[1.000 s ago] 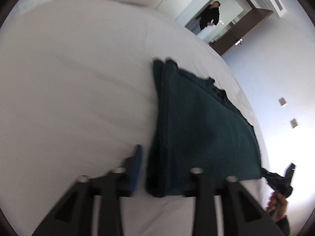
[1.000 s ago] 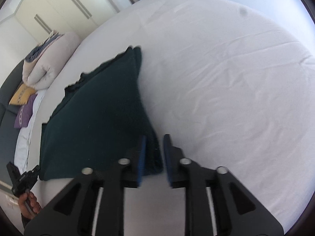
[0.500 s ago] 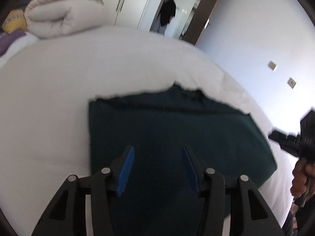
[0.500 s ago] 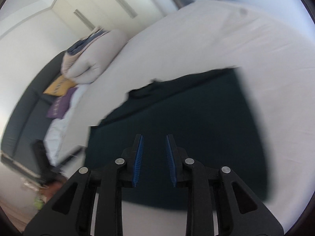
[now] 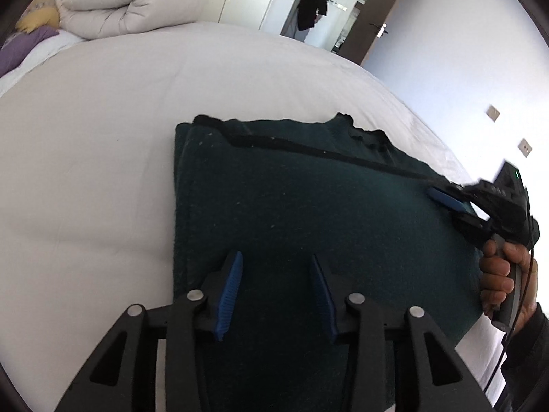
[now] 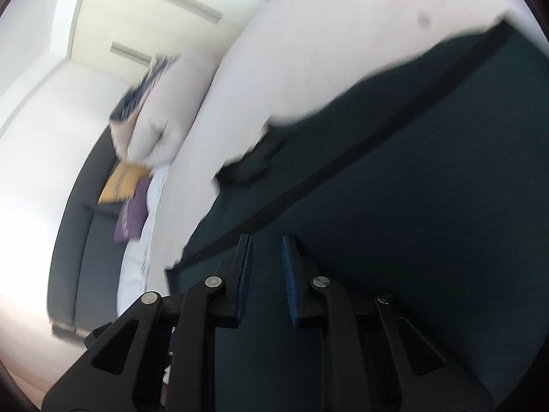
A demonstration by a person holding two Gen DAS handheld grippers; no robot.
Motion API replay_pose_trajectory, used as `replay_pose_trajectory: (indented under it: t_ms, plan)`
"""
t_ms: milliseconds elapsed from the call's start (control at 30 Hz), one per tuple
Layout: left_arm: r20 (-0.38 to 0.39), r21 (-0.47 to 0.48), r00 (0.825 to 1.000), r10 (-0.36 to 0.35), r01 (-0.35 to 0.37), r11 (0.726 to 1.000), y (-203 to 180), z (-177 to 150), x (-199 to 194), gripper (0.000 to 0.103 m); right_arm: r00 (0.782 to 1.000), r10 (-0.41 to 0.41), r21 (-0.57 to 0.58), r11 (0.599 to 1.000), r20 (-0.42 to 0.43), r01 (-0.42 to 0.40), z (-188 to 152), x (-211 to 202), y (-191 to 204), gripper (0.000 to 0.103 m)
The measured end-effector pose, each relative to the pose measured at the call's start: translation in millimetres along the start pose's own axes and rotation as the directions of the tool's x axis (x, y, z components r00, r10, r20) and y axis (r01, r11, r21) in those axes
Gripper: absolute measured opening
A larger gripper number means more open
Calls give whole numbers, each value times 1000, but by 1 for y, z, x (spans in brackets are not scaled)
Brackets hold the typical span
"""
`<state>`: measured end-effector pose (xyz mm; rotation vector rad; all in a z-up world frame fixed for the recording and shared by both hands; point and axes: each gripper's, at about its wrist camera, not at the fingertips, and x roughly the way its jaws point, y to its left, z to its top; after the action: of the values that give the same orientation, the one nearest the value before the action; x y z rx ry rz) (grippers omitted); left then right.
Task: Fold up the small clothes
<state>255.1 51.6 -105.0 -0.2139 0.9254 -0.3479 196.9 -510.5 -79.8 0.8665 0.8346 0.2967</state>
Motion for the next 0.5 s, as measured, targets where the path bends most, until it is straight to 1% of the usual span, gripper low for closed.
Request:
replay_pose_trajectory:
  t_ms: [33, 67, 100, 133, 167, 200, 233, 267, 300, 333, 367, 400, 433, 500]
  plan:
    - [0, -10, 1000, -7, 7, 1000, 2, 0, 0, 42, 999, -17, 6, 1000, 37, 17, 7, -12, -12, 14]
    - [1, -17, 1000, -13, 13, 1000, 3, 0, 0, 42, 995, -64, 17, 998, 71, 63, 12, -24, -22, 8]
    - [1, -26, 1000, -19, 19, 999, 4, 0, 1, 42, 991, -81, 53, 996, 104, 76, 18, -40, -39, 5]
    - [3, -36, 1000, -27, 28, 999, 5, 0, 1, 42, 986, -107, 95, 991, 129, 95, 21, -52, -50, 5]
    - [4, -45, 999, -34, 34, 998, 6, 1, 1, 42, 973, -154, 142, 981, 170, 130, 23, -70, -60, 6]
    - [6, -54, 999, -40, 40, 998, 7, 1, 2, 41, 955, -205, 179, 969, 213, 168, 24, -89, -66, 10]
    - [7, -62, 999, -44, 44, 997, 7, 1, 2, 41, 932, -264, 211, 954, 248, 214, 22, -106, -66, 10]
    - [9, -68, 999, -44, 45, 997, 7, 2, 3, 40, 924, -278, 217, 950, 264, 224, 18, -114, -62, 11]
    - [11, -71, 999, -40, 40, 997, 7, 2, 2, 40, 929, -255, 194, 959, 270, 207, 11, -119, -50, 11]
    - [17, -69, 999, -30, 31, 997, 3, 2, 1, 40, 938, -221, 163, 970, 266, 182, 4, -119, -37, 11]
    - [22, -62, 1000, -20, 21, 998, 3, 0, -6, 41, 953, -169, 113, 983, 251, 144, -8, -113, -19, 11]
    - [28, -50, 1000, -9, 11, 999, -1, -1, -8, 41, 972, -117, 52, 993, 206, 108, -23, -99, 1, 11]
    - [39, -29, 999, 1, 0, 1000, -7, -3, -12, 41, 988, -81, -1, 997, 132, 81, -38, -80, 19, 11]
    - [41, 3, 999, 0, 0, 1000, -17, -5, -16, 41, 1000, -26, -82, 996, -4, 25, -71, -42, 47, 11]
